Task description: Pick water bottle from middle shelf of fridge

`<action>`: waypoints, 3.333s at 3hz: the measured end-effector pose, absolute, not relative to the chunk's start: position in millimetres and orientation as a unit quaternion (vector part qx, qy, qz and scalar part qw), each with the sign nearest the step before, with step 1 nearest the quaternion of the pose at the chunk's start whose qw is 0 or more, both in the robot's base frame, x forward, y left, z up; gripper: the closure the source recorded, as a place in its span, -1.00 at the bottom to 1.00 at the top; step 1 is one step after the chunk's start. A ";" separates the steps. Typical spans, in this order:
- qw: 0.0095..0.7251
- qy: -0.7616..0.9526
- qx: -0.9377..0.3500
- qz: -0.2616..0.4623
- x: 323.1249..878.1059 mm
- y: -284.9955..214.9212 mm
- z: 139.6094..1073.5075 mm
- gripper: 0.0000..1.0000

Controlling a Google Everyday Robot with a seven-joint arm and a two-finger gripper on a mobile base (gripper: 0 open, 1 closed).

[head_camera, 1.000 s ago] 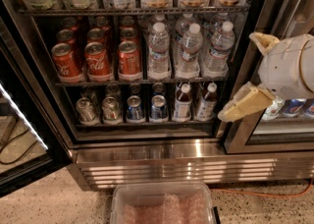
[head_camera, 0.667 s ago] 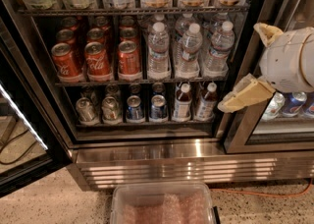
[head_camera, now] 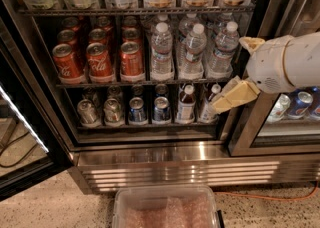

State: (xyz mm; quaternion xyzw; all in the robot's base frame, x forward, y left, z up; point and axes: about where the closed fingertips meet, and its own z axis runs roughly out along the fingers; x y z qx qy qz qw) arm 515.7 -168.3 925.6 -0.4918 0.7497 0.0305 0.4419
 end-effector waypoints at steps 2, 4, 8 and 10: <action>0.435 0.751 -0.493 0.056 537.3 -150.4 910.9 -0.92; 0.453 0.730 -0.512 0.030 531.8 -147.1 920.8 -1.00; 0.511 0.700 -0.491 -0.086 589.5 -166.7 953.5 -0.94; 0.502 0.725 -0.460 -0.106 616.7 -191.2 938.2 -0.96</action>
Offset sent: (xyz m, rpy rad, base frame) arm 0.0187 0.0147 -0.0126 0.0275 0.0315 0.0200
